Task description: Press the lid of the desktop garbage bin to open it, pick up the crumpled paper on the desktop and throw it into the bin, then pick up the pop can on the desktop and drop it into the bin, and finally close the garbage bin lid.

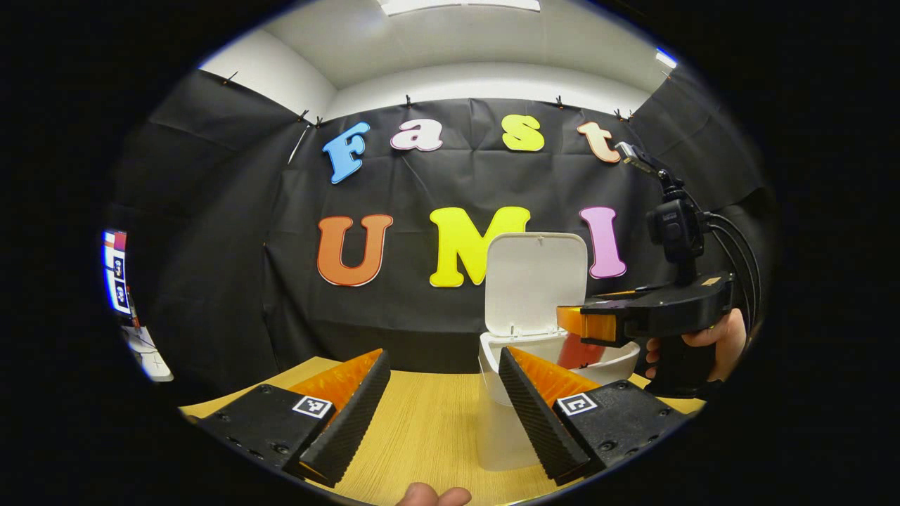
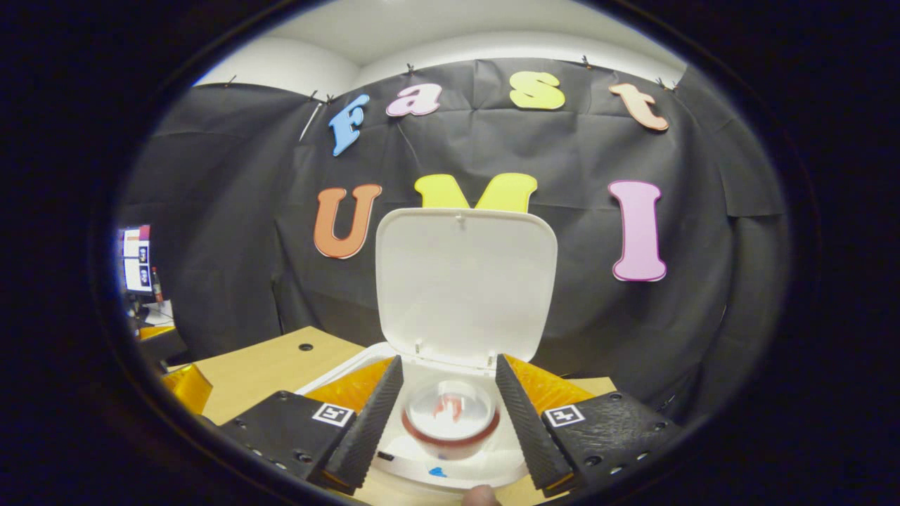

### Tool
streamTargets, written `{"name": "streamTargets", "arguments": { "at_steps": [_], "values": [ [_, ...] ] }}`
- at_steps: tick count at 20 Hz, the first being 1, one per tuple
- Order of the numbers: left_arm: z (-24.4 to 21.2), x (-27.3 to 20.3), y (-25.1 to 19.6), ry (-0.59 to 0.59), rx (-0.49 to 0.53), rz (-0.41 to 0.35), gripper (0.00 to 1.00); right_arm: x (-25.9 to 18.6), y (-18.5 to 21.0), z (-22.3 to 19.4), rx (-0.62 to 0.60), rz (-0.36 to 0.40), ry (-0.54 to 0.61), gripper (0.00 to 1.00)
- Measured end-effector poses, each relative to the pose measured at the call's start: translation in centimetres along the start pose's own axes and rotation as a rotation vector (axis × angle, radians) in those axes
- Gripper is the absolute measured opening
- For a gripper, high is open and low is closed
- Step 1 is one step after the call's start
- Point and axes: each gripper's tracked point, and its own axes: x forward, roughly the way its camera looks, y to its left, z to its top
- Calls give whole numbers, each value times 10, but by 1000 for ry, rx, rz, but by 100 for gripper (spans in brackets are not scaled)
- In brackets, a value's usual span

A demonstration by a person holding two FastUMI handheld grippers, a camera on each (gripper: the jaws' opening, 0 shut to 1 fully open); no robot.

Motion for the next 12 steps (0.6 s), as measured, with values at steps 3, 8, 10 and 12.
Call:
{"name": "streamTargets", "arguments": {
  "at_steps": [3, 8, 10, 12],
  "values": [
    [-2, 0, 0, 4, -6, 4, 100, -5, -2, 7, 13, -1, -24, 84],
    [-1, 1, -2, 2, -11, 10, 100, -18, -7, 18, 11, -11, -63, 87],
    [-4, 2, -3, 1, -20, 6, 100, -27, -8, 25, 9, -8, -75, 89],
    [-6, 5, 0, -2, -14, 15, 100, -35, -14, 40, 12, -16, -101, 94]
  ]
}}
